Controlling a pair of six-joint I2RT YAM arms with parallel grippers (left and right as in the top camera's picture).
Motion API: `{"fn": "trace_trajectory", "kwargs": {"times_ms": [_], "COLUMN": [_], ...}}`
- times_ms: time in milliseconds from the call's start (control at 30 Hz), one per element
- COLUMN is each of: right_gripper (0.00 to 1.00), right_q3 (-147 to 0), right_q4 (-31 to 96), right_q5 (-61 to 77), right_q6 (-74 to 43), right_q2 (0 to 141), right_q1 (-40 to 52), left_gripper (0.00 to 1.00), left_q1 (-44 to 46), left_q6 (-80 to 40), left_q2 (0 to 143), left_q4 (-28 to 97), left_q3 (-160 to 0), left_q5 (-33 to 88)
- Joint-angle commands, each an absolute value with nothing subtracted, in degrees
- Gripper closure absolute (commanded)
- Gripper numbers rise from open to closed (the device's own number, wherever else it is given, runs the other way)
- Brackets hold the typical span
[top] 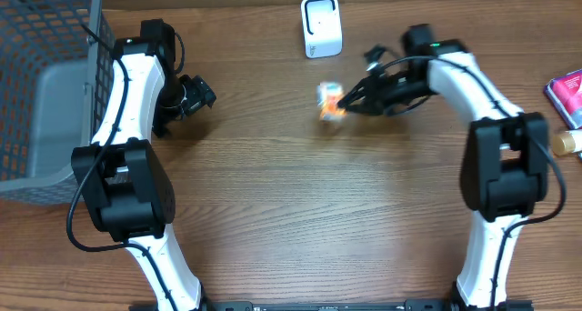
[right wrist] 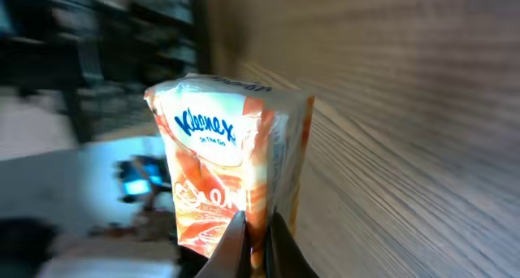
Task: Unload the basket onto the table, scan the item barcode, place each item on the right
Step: 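Hold the Kleenex box up to the scanner with the right gripper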
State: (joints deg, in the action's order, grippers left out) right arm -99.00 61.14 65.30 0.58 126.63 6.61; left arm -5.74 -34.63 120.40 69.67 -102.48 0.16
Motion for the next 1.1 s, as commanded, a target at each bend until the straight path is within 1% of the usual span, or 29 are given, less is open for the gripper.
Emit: {"fn": "trace_trajectory", "kwargs": {"times_ms": [0, 67, 133, 300, 733, 800, 867, 933, 967, 1000, 1033, 1067], "right_gripper": [0.96, 0.96, 0.96, 0.96, 0.96, 0.96, 0.96, 0.96, 0.96, 0.96, 0.96, 0.96], "right_q3": [-100.2, -100.1, -100.1, -100.1, -100.1, -100.2, -100.6, -102.1, -103.3, -105.1, -106.7, -109.5], "right_q4": [61.1, 61.1, 60.2, 57.5, 57.0, 54.7, 50.5, 48.3, 48.8, 50.4, 51.9, 54.5], "right_q5": [78.2, 86.4, 90.0, 90.0, 90.0, 89.5, 83.5, 67.2, 58.6, 48.3, 42.5, 33.0], "right_q6": [5.1, 10.6, 10.8, 10.8, 10.5, 8.0, -0.1, -11.1, -14.0, -15.7, -16.3, -16.8], "right_q2": [125.4, 125.4, 125.4, 125.4, 125.4, 125.4, 125.4, 125.4, 125.3, 125.3, 125.3, 125.3], "right_q1": [3.7, 2.1, 2.1, 2.9, 3.0, 2.9, 2.8, 2.8, 3.2, 3.7, 4.3, 5.4], "left_gripper": [0.0, 0.0, 0.0, 0.0, 0.0, 0.0, 0.0, 0.0, 0.0, 0.0, 0.0, 0.0], "left_q1": [-6.0, -6.0, -6.0, -6.0, -6.0, -6.0, -6.0, -6.0, -6.0, -6.0, -6.0, -6.0], "left_q6": [-35.8, -35.8, -35.8, -35.8, -35.8, -35.8, -35.8, -35.8, -35.8, -35.8, -35.8, -35.8], "left_q2": [120.6, 120.6, 120.6, 120.6, 120.6, 120.6, 120.6, 120.6, 120.6, 120.6, 120.6, 120.6], "left_q4": [69.8, 69.8, 69.8, 69.8, 69.8, 69.8, 69.8, 69.8, 69.7, 69.7, 69.6, 69.5], "left_q3": [-103.3, -103.3, -103.3, -103.3, -103.3, -103.3, -103.3, -103.3, -103.3, -103.3, -103.3, -103.3], "left_q5": [-0.4, -0.4, -0.4, -0.5, -0.4, -0.4, -0.4, -0.4, -0.4, -0.4, -0.4, -0.4]}}
